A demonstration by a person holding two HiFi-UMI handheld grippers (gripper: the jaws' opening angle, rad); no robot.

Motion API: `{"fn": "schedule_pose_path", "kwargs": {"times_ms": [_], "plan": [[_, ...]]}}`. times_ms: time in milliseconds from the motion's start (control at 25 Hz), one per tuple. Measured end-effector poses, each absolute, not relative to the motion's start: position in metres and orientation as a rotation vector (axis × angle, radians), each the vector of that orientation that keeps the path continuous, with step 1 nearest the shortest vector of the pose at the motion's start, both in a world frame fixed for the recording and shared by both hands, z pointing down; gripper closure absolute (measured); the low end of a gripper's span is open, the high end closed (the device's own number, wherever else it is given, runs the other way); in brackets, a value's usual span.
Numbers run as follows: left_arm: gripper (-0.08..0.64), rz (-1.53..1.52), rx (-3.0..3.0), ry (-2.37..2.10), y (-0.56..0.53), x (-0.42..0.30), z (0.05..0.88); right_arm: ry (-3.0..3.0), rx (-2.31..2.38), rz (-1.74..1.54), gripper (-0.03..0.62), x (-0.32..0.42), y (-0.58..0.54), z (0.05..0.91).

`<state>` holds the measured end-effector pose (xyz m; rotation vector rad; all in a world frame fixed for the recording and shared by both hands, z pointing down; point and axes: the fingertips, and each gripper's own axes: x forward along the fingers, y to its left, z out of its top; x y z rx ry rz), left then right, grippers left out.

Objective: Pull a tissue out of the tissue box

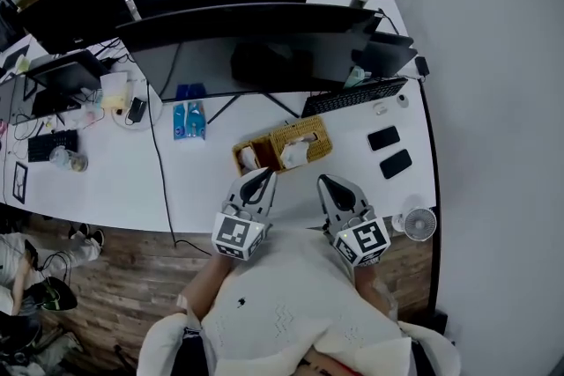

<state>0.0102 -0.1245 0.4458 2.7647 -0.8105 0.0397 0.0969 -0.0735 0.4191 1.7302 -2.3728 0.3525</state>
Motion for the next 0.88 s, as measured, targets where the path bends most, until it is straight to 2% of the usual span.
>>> {"fn": "schedule_pose_path", "kwargs": {"times_ms": [880], "plan": [[0.537,0.257,2.778,-0.608,-0.131,0.055,0.527,-2.27,1.73,0.473,0.591,0.088,-0.077,0.443]]}}
